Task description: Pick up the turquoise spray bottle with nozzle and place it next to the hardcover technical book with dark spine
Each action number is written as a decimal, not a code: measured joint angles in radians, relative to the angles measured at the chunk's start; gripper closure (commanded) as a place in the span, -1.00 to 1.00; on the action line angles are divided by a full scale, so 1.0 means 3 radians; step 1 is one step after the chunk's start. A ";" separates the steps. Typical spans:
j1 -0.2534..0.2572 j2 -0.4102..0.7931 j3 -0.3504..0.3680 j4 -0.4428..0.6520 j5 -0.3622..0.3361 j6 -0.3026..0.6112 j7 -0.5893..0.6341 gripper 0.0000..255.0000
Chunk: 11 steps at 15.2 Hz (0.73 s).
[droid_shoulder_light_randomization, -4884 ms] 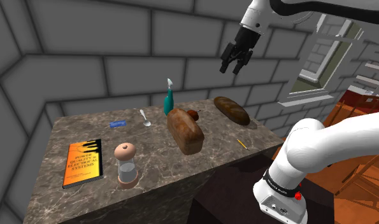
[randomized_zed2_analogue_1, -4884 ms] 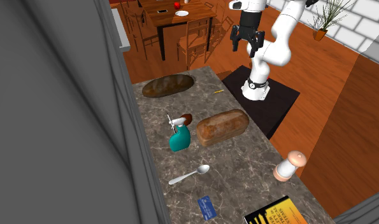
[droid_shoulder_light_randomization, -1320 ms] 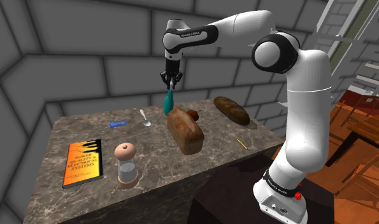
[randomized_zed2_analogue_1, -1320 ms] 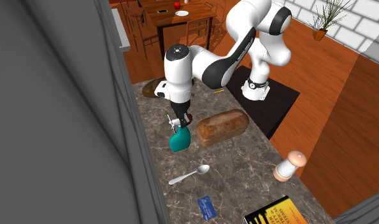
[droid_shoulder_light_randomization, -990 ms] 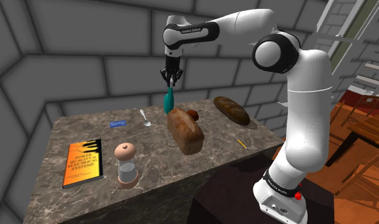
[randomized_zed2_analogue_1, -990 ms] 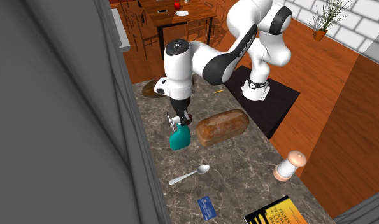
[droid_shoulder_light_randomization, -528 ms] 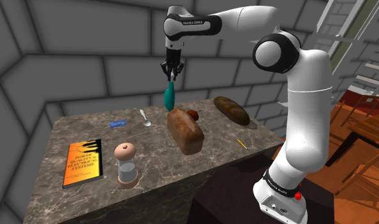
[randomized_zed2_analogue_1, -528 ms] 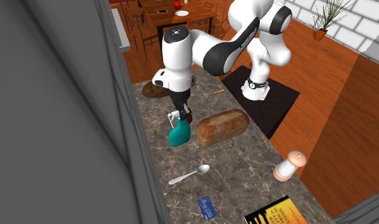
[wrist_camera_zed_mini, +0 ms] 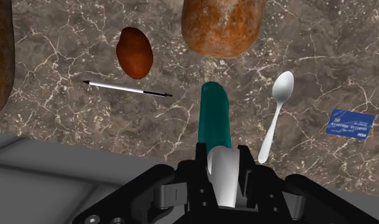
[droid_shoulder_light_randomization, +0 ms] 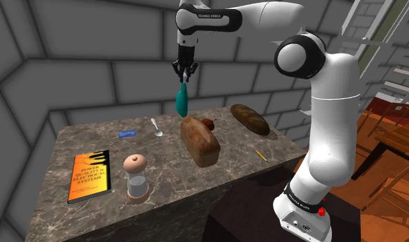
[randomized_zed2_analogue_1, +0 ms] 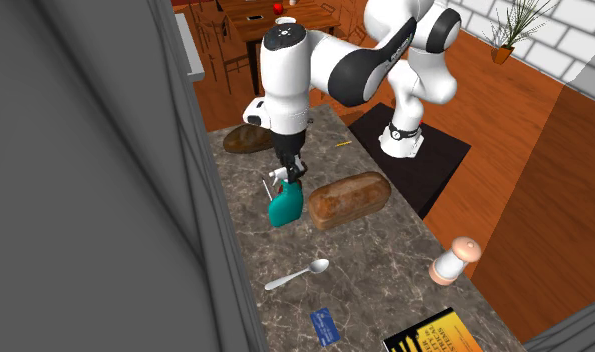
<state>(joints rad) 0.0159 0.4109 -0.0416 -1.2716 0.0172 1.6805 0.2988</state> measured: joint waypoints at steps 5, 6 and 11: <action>0.0223 -0.0343 0.0092 -0.0497 -0.0041 0.0154 0.0307 1.00; 0.0267 -0.0372 0.0114 -0.0542 -0.0048 0.0171 0.0372 1.00; 0.0495 -0.0608 0.0242 -0.0859 -0.0078 0.0250 0.0728 1.00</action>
<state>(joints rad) 0.1644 0.2285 0.0309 -1.5292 -0.0063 1.7556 0.5173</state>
